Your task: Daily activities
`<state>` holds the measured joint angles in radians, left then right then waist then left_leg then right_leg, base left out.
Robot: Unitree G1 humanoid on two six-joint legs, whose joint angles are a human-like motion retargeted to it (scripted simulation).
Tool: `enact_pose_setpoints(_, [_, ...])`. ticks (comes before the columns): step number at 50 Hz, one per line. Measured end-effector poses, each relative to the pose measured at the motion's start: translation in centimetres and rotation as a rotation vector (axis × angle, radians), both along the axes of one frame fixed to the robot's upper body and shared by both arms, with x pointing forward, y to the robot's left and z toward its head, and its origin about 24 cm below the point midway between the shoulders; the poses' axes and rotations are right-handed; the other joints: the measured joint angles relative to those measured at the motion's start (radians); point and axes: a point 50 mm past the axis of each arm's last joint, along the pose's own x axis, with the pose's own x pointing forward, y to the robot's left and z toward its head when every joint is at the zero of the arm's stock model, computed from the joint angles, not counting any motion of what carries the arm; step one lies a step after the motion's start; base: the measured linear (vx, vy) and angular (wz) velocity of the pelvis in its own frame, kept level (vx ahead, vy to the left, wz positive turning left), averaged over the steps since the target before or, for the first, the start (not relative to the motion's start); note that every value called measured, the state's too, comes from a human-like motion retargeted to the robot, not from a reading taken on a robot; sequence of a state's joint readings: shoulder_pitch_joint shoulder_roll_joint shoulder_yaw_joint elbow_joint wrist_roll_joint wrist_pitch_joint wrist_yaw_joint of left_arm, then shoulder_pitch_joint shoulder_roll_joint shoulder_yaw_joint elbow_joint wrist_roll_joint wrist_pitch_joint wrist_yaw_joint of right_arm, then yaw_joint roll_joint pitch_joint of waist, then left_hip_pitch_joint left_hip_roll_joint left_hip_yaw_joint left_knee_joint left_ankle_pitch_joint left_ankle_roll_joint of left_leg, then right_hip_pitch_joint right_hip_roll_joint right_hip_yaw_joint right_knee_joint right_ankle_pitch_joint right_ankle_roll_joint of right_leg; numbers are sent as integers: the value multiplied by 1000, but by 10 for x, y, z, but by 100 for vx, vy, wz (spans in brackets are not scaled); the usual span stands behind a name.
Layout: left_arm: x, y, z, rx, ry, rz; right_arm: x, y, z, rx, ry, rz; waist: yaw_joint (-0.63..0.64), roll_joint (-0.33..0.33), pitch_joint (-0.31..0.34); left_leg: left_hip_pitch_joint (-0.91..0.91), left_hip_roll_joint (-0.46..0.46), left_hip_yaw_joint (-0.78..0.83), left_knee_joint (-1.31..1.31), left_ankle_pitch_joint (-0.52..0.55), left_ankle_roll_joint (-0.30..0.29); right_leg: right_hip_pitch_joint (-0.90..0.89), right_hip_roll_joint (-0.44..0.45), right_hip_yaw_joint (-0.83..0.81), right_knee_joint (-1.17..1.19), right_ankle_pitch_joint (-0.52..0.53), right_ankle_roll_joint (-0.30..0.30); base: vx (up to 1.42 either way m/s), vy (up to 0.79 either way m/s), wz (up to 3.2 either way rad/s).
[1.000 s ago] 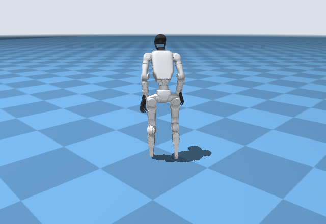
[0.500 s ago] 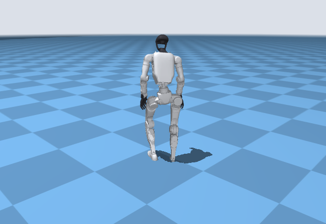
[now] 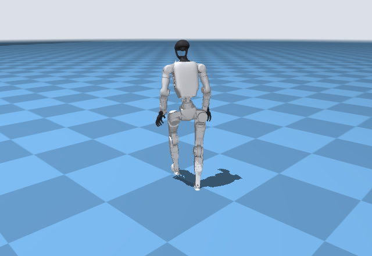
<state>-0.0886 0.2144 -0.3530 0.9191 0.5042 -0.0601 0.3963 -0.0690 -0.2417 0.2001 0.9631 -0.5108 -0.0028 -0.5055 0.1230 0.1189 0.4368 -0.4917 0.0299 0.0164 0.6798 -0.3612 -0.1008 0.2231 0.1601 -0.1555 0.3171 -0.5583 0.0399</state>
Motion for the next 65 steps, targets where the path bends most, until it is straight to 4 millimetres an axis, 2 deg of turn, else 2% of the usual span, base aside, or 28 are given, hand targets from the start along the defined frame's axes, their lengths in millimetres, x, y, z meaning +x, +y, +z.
enact_pose_setpoints(3, [-23,7,-15,22,88,71,-4,6,-2,12,4,26,-3,-38,4,3,-17,12,44,-24,29,-25,-20,6,116,-59,2,38,2,-2])
enact_pose_setpoints(6, [-48,14,-29,41,188,131,-6,11,-4,28,15,61,-10,-99,7,14,-56,41,52,-62,68,-87,-79,-3,295,-86,32,38,3,-2])
enact_pose_setpoints(8, [-64,16,-36,45,259,160,-6,15,-4,40,26,88,-25,-160,1,23,-108,68,21,-63,93,-165,-149,-6,462,-61,75,35,4,13])
enact_pose_setpoints(11, [-89,16,-46,35,366,181,-6,20,-4,55,41,124,-65,-231,-11,35,-179,92,-21,-66,126,-282,-242,-6,701,55,141,32,4,28])
enact_pose_setpoints(13, [-101,14,-50,20,420,188,-2,21,-2,60,38,143,-94,-257,-20,55,-210,97,-65,-63,140,-360,-305,-13,821,100,151,31,5,26])
enact_pose_setpoints(16, [-115,9,-54,-4,462,198,4,23,4,60,8,164,-138,-270,-29,97,-236,94,-112,-67,145,-455,-388,-22,911,97,133,31,4,24])
enact_pose_setpoints(17, [-117,7,-54,-12,464,204,6,24,7,59,-11,170,-152,-268,-31,115,-239,90,-128,-69,144,-482,-410,-26,917,84,123,32,3,16])
enact_pose_setpoints(21, [-106,5,-50,-50,389,258,27,20,30,39,-147,190,-202,-237,-31,222,-229,63,-252,-52,130,-572,-457,-35,812,44,88,33,1,9])
enact_pose_setpoints(26, [-67,19,-29,-83,139,391,51,20,79,28,-424,197,-237,-189,-42,325,-187,36,-345,-58,115,-642,-439,-13,558,67,98,34,-4,-3])
enact_pose_setpoints(28, [-48,29,-14,-93,-5,449,59,21,101,27,-548,200,-245,-190,-55,350,-189,27,-347,-71,113,-670,-443,15,487,83,117,32,-8,0])
enact_pose_setpoints(30, [-35,35,6,-107,-169,518,56,29,122,38,-661,214,-238,-205,-55,391,-196,32,-336,-85,111,-690,-447,61,452,99,138,29,-11,-20])
enact_pose_setpoints(32, [-7,52,40,-106,-391,566,64,32,149,34,-786,233,-230,-202,-58,438,-181,25,-369,-86,106,-691,-426,79,380,134,153,31,-13,-25])
enact_pose_setpoints(34, [22,69,84,-96,-643,585,70,32,175,21,-898,250,-227,-204,-69,477,-172,13,-390,-98,102,-694,-414,89,322,162,168,36,-16,0])
enact_pose_setpoints(36, [47,83,138,-77,-913,573,74,31,196,2,-990,264,-230,-209,-91,502,-170,-4,-399,-118,100,-705,-412,93,282,181,182,37,-18,18])
enact_pose_setpoints(39, [65,90,226,-35,-1328,513,77,35,213,-5,-1064,281,-226,-221,-111,546,-166,-16,-400,-148,100,-714,-404,100,244,211,194,33,-20,4])
enact_pose_setpoints(42, [63,81,313,26,-1728,400,80,38,212,8,-1054,289,-225,-233,-125,590,-159,-25,-385,-185,99,-710,-396,94,233,226,194,35,-22,1])
enact_pose_setpoints(44, [54,68,360,66,-1956,312,81,41,200,24,-996,285,-230,-235,-129,615,-151,-30,-361,-204,93,-699,-390,83,241,228,190,37,-22,4])
enact_pose_setpoints(46, [43,50,399,94,-2144,222,83,43,180,38,-901,273,-242,-232,-129,632,-137,-28,-326,-213,80,-681,-380,72,261,223,182,38,-21,13])
enact_pose_setpoints(49, [32,18,446,118,-2339,80,88,46,139,45,-707,242,-270,-208,-115,643,-95,-26,-255,-200,44,-635,-349,48,274,203,165,39,-20,22])
enact_pose_setpoints(52, [30,-19,481,131,-2429,-85,96,49,100,32,-524,194,-293,-162,-85,629,-32,-46,-149,-168,-8,-580,-287,25,252,193,139,36,-17,0])
enact_pose_setpoints(53, [29,-31,486,133,-2437,-146,95,50,89,23,-474,182,-298,-148,-77,620,-15,-50,-109,-154,-26,-571,-266,25,253,188,132,32,-15,-17])
enact_pose_setpoints(55, [31,-57,499,169,-2434,-285,101,53,77,13,-412,159,-307,-114,-61,590,34,-62,-24,-119,-69,-539,-210,18,213,195,115,30,-12,-27])
enact_pose_setpoints(57, [33,-78,499,212,-2404,-420,104,57,73,0,-394,159,-310,-87,-52,565,70,-68,58,-60,-116,-521,-163,25,202,190,100,26,-10,-42])
enact_pose_setpoints(60, [37,-105,493,282,-2339,-599,118,64,84,-10,-442,180,-313,-55,-42,525,108,-62,171,68,-161,-491,-109,41,172,187,82,22,-2,-41])
enact_pose_setpoints(63, [43,-121,479,316,-2257,-723,134,71,106,-14,-551,211,-315,-46,-37,486,167,-16,278,187,-161,-471,-83,61,174,167,68,20,-5,-32])
enact_pose_setpoints(65, [48,-126,469,329,-2191,-771,144,76,124,-15,-637,235,-310,-39,-32,459,236,10,356,214,-161,-461,-52,74,186,150,52,20,-13,-42])
